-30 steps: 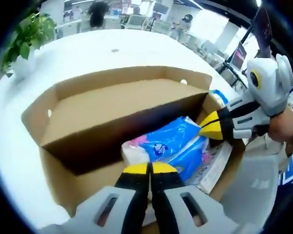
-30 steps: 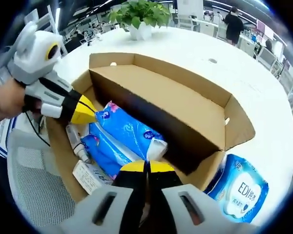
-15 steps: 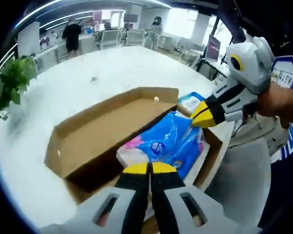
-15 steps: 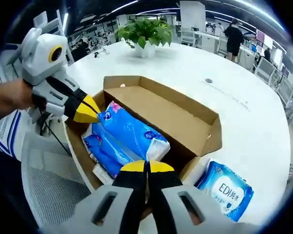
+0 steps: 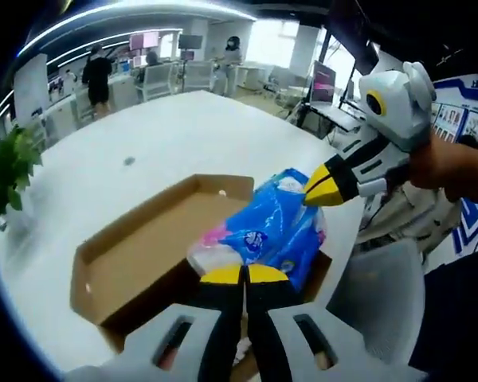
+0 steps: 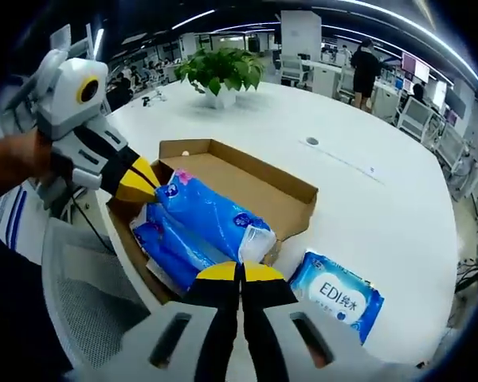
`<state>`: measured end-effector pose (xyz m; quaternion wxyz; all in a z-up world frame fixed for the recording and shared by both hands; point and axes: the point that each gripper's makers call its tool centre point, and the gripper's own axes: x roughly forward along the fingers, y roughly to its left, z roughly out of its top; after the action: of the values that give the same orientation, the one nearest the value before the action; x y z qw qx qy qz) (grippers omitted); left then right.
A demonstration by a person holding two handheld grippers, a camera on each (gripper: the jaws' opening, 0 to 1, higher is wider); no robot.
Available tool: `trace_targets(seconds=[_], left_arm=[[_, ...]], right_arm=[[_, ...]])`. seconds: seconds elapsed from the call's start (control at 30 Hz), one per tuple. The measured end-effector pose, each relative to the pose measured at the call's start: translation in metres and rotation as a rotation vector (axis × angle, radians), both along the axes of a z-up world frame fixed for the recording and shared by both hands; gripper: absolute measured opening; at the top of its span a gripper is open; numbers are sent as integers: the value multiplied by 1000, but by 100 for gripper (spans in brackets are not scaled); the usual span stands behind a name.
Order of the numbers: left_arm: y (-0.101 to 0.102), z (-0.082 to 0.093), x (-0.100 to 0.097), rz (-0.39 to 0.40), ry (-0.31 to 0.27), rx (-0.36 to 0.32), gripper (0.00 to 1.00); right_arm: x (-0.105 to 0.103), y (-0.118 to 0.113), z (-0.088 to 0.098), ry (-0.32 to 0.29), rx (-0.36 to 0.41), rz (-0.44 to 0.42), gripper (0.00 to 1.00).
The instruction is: Operate the shoe box by opening the lid, removing the specified soft item, and placing it in the target area until the item is outside and the box remains undamaged.
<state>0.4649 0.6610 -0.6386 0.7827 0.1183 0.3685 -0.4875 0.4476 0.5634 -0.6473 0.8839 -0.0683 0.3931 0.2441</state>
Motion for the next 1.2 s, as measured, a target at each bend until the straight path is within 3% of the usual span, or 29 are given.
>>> trace_targets(seconds=[0.53, 1.2], left_arm=[[-67, 3, -9, -98, -4, -11, 0], [-153, -12, -15, -197, 19, 4, 0]], right_arm=[[-11, -67, 2, -10, -10, -101, 0], [-16, -151, -10, -5, -21, -191, 0]])
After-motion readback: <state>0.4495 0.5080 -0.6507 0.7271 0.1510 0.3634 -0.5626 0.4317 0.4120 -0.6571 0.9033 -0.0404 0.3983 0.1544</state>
